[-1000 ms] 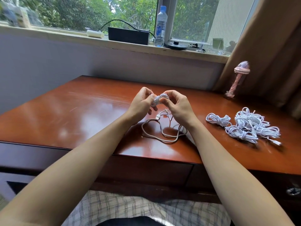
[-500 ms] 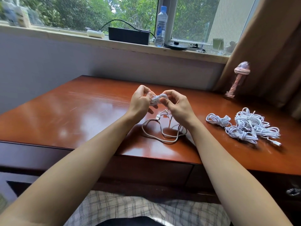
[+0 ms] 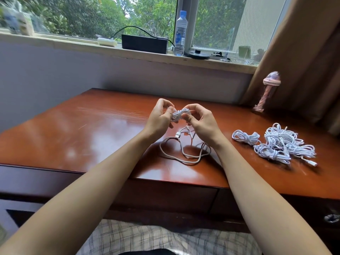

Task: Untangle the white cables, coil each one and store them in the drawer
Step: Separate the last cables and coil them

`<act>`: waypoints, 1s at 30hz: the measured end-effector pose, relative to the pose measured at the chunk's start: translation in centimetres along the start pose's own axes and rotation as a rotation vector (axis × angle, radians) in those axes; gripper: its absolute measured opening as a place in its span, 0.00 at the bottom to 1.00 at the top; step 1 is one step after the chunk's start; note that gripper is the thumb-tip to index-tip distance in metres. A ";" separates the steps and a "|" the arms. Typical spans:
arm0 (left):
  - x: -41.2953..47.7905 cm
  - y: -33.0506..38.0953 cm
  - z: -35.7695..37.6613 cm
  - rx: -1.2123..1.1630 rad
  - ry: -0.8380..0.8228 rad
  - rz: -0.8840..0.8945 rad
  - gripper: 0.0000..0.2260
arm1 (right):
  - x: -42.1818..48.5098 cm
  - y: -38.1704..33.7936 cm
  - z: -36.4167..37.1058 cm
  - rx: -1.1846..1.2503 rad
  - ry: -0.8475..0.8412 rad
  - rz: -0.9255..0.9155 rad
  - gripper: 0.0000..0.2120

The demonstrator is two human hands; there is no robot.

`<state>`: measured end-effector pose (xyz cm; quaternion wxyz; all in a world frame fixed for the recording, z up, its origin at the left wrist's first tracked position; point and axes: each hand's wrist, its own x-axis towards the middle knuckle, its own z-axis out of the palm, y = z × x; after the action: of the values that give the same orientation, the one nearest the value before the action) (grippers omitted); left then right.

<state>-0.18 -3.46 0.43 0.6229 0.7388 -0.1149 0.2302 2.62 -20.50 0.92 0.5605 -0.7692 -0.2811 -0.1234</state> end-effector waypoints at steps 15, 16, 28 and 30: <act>1.2 1.4 1.5 0.109 -0.210 0.097 0.34 | -0.6 -0.6 -4.1 -0.151 0.048 0.050 0.10; 1.3 1.6 1.8 0.141 -0.246 0.121 0.34 | -0.9 -0.5 -4.9 -0.165 0.058 0.051 0.10; 2.7 3.3 10.2 0.502 -0.382 0.394 0.13 | -4.8 -1.3 -14.5 -0.258 0.181 0.056 0.10; 2.7 3.9 12.0 0.539 -0.376 0.412 0.13 | -5.3 -1.2 -16.3 -0.287 0.202 0.052 0.10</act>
<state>2.74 -15.57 3.74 0.3151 0.8668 -0.3085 0.2329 -0.34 -36.99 4.74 0.4736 -0.8319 -0.1826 -0.2244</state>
